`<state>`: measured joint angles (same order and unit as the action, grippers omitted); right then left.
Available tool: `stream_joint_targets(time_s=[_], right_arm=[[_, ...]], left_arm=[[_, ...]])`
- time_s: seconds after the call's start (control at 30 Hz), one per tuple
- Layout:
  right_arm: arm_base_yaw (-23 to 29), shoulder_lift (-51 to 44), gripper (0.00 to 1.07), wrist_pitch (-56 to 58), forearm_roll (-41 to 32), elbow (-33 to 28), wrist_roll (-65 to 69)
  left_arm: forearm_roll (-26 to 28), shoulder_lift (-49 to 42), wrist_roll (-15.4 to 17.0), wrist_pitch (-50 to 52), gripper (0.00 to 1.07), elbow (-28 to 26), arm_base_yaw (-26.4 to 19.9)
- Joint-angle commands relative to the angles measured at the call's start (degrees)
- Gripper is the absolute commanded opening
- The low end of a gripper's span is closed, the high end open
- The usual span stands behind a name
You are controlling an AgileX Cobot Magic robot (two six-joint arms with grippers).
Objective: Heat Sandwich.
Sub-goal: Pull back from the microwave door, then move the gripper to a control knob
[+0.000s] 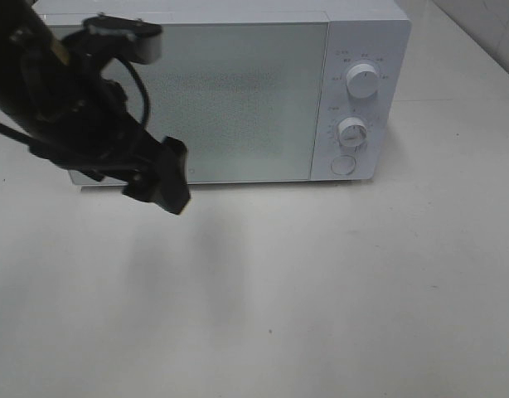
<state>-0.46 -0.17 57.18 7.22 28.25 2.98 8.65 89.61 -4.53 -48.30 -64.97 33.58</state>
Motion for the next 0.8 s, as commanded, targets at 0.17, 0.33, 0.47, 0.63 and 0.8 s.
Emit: stream_joint_targets(time_s=[0.17,0.33,0.47,0.63,0.8], right_arm=[[-0.23,-1.66,0.75,-0.17,-0.11,0.0,-0.52],[-0.23,-1.66,0.75,-0.17,-0.11,0.0,-0.52],[-0.23,-1.66,0.75,-0.17,-0.11,0.0,-0.52],[-0.23,-1.66,0.75,-0.17,-0.11,0.0,-0.52],[-0.23,-1.66,0.75,-0.17,-0.11,0.0,-0.52]], left_arm=[[-0.29,-4.47,0.63,-6.3,0.99,0.06,-9.0],[-0.92,-8.59,0.63,-11.06,0.99,0.11,-19.19],[-1.72,-12.03,0.63,-14.73,0.99,0.11,-24.92],[-1.78,-16.96,0.63,-18.11,0.99,0.11,-28.42],[-2.01,-22.86,0.57,-19.08,0.99,0.8,-28.59]])
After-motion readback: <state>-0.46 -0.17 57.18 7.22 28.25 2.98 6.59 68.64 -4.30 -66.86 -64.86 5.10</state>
